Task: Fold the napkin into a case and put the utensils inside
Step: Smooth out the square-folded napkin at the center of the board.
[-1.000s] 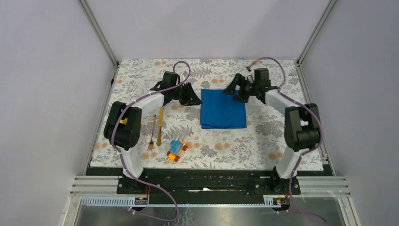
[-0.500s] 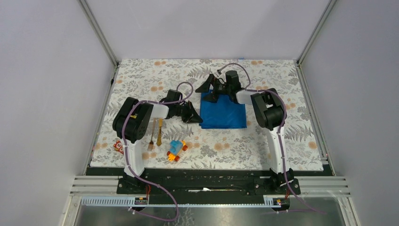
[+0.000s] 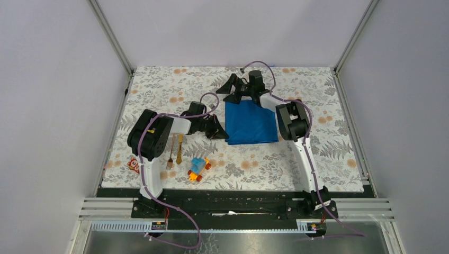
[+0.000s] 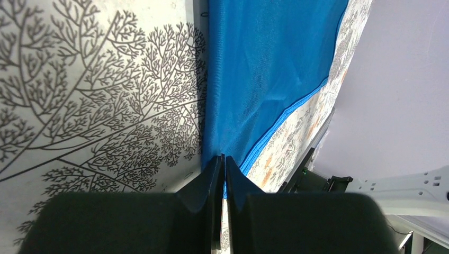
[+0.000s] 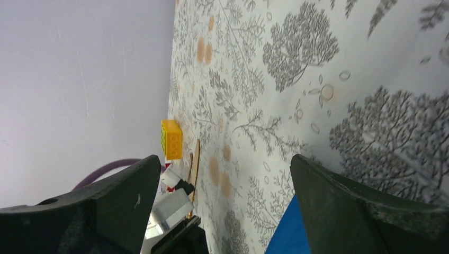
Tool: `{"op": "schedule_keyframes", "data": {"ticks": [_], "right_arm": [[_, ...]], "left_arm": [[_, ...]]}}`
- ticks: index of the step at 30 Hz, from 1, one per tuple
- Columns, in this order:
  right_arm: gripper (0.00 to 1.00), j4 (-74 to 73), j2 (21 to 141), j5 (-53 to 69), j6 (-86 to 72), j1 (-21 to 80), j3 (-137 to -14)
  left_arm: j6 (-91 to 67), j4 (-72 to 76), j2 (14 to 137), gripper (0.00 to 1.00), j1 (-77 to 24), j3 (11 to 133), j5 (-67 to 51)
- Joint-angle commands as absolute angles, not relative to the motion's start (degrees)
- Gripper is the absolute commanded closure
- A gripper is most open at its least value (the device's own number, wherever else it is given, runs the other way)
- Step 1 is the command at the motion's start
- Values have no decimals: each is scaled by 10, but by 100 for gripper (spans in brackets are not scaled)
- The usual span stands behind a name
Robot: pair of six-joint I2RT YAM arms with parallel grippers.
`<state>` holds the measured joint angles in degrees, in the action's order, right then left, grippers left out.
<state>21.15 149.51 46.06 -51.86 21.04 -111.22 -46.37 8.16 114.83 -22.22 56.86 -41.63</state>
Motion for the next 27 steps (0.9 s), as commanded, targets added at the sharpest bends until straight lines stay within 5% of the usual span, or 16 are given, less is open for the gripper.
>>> {"op": "schedule_keyframes", "data": {"ticks": [1,8,19,27], "right_arm": [[1,144,1536,446,-491,192,-1192],[0,43,1385,455,-432,146,-1125],[6,172,1224,518,-430,57,-793],[14,245,1294,537,-443,24,-796]], "left_arm": [[-411,9,1164,87,-236,557,-343],[-407,3,1097,55,-246,602,-405],[-428,14,1063,43,-242,615,-429],[-433,39,1103,44,-247,615,-454]]}}
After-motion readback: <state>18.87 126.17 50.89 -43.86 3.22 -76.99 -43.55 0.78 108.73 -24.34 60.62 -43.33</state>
